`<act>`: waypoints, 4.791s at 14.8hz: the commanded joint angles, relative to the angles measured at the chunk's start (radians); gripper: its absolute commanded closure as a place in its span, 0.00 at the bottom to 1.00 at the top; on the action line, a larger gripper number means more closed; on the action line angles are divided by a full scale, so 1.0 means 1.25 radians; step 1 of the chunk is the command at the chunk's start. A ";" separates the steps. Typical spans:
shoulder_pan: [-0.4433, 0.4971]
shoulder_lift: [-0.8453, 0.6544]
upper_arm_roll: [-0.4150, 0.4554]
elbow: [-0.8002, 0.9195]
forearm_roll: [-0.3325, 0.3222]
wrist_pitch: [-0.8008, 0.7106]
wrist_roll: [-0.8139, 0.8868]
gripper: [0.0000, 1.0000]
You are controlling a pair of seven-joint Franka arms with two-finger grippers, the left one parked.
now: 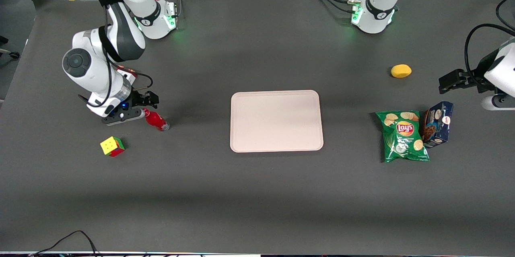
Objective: Place coke bottle on tray
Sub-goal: 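Lower the right gripper over the bottle and close on it, then lift the held bottle and carry it over the white tray, then lower the bottle onto the tray and open the right gripper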
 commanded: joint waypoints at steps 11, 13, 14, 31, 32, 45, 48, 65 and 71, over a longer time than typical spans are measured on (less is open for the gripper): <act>-0.009 0.069 0.002 0.014 -0.002 0.064 -0.070 0.11; -0.008 0.070 0.002 0.016 -0.001 0.063 -0.069 0.27; -0.008 0.070 0.002 0.016 -0.001 0.063 -0.069 0.37; 0.004 0.068 0.041 0.507 0.010 -0.475 -0.053 1.00; 0.005 0.069 0.049 0.539 0.017 -0.506 -0.040 1.00; 0.392 0.155 -0.085 0.630 0.099 -0.482 0.420 1.00; 0.399 0.205 -0.064 0.634 0.115 -0.415 0.452 1.00; 0.415 0.456 -0.044 0.631 0.111 -0.162 0.455 1.00; 0.415 0.463 -0.044 0.633 0.115 -0.163 0.456 0.75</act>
